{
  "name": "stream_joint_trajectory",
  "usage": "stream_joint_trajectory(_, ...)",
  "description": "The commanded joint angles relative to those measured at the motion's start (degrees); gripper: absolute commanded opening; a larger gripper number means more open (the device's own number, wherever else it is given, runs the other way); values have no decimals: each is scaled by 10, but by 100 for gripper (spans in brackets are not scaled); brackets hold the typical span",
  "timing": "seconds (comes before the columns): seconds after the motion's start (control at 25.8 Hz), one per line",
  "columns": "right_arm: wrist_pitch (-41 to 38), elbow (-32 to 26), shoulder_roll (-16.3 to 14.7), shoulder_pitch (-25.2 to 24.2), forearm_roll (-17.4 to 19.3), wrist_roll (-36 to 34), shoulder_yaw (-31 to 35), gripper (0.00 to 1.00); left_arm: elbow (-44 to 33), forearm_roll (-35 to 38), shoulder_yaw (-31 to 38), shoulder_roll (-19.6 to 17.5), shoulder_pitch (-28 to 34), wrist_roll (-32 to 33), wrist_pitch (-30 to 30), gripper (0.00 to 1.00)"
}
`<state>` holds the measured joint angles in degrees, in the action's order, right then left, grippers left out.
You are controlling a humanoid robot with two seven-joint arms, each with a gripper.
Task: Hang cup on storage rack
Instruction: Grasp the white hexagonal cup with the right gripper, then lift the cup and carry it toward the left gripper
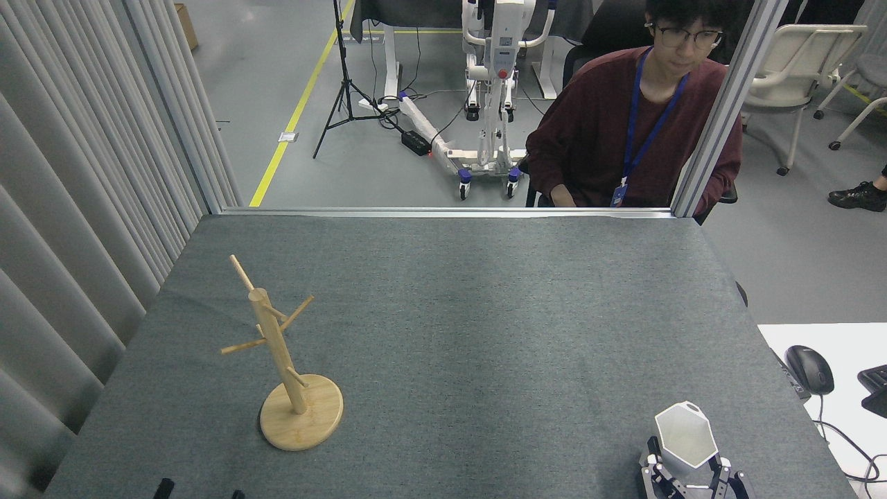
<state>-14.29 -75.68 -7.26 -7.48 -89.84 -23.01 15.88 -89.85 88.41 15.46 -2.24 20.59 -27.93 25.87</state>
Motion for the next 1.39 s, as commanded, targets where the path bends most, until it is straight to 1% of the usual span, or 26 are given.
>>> stream_joint_trajectory(0.0, 5, -10, 6, 17, 1, -1, 1, 47, -7, 31, -54, 8, -22, 0, 0, 100)
stream_joint_trajectory(0.08, 8, -16, 16, 33, 1, 2, 0, 47, -8, 68, -86, 20, -29, 0, -1, 100)
stream_joint_trajectory(0.15, 8, -20, 26, 47, 0, 4, -2, 47, -8, 91, -122, 22, -37, 0, -2, 100)
stream_joint_trajectory(0.27, 9, -37, 32, 55, -6, 9, -15, 47, -7, 129, -176, 29, -46, 1, -14, 100)
stream_joint_trajectory(0.39, 23, -53, 60, 62, -20, 22, -79, 47, -1, 167, -222, 35, -61, 2, -32, 100)
stream_joint_trajectory(0.46, 31, -68, 65, 56, -38, 22, -127, 48, -1, 176, -237, 37, -63, 3, -41, 100)
stream_joint_trajectory(0.54, 32, -85, 66, 47, -43, 22, -171, 48, -5, 177, -255, 37, -63, 4, -49, 100)
stream_joint_trajectory(0.66, 33, -101, 68, 36, -43, 22, -204, 48, -7, 177, -257, 35, -63, 4, -54, 100)
stream_joint_trajectory(0.74, 33, -108, 78, 31, -43, 21, -219, 48, -7, 178, -257, 35, -63, 4, -54, 100)
stream_joint_trajectory(0.97, 33, -150, 87, -7, -45, 19, -284, 49, -7, 178, -258, 36, -63, 4, -54, 100)
stream_joint_trajectory(1.08, 33, -153, 98, -15, -51, 19, -303, 49, -7, 177, -258, 36, -63, 4, -54, 100)
stream_joint_trajectory(1.24, 37, -153, 100, -20, -69, 19, -347, 49, -6, 177, -258, 36, -63, 3, -54, 100)
stream_joint_trajectory(1.35, 56, -152, 101, -21, -79, 19, -377, 49, -7, 177, -258, 36, -63, 3, -55, 100)
